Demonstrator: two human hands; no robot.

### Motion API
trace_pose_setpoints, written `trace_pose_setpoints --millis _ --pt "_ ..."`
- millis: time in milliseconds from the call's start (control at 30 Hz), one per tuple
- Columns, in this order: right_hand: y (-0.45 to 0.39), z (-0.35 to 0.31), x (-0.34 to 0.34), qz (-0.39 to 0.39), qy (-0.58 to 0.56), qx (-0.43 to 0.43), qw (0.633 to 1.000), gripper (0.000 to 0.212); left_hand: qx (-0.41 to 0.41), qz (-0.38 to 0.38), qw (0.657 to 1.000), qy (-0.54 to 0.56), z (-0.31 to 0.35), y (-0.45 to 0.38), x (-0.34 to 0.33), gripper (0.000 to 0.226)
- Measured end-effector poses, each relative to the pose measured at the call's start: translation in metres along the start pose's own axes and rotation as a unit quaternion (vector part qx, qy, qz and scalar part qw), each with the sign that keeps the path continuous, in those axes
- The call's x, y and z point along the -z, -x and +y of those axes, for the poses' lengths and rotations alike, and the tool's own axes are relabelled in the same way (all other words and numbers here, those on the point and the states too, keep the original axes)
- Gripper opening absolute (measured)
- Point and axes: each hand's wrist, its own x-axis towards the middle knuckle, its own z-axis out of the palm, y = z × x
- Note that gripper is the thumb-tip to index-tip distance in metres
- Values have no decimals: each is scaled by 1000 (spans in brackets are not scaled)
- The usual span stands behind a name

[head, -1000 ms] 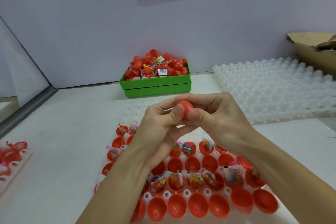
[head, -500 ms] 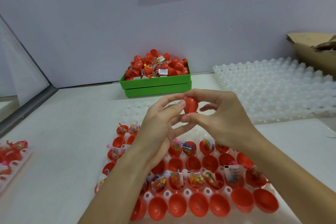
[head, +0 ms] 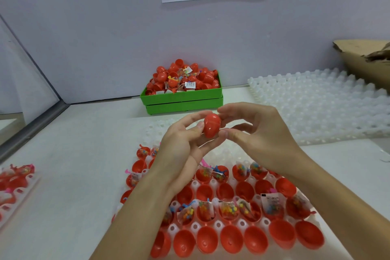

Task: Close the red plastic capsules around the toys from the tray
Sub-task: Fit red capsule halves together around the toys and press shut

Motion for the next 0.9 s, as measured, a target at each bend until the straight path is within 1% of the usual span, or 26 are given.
trace_pose_setpoints --millis 67,200,267,300,333,367,433,467,500,600,667,767,900 --pt "0 0 1 1 10 2 1000 28 1 -15 1000 -9 -1 0 0 27" --pt "-1 0 1 10 22 -2 1000 24 -1 -19 999 -30 -3 1 -1 25" --pt "-1 1 1 18 38 -8 999 24 -28 -4 999 -39 -3 1 -1 20" --pt "-1 1 1 24 46 -11 999 22 -53 6 997 -62 -3 1 0 21" --pt "0 0 1 29 47 -16 998 20 -83 19 991 -107 -3 1 1 25" --pt "0 0 1 31 37 -24 999 18 -117 38 977 -173 -3 2 1 28" --pt "0 -2 -1 26 -16 -50 998 15 -176 73 933 -306 -3 2 2 34" --pt "0 -3 -2 23 -39 -63 997 17 -198 80 914 -344 -4 3 1 38" --pt "0 -4 -3 21 -52 -75 996 18 -216 77 903 -363 -4 4 0 40" --pt "0 -3 -6 29 -58 -93 994 13 -248 60 881 -399 -5 5 -2 42" --pt "-1 -2 -5 41 -73 -103 991 13 -251 41 881 -400 -4 7 -4 44" --pt "-1 -2 -2 45 -127 -124 983 18 -250 12 886 -391 -3 8 -6 47" --pt "0 -4 -1 23 -168 -136 976 21 -252 -8 872 -419 -3 8 -6 49"
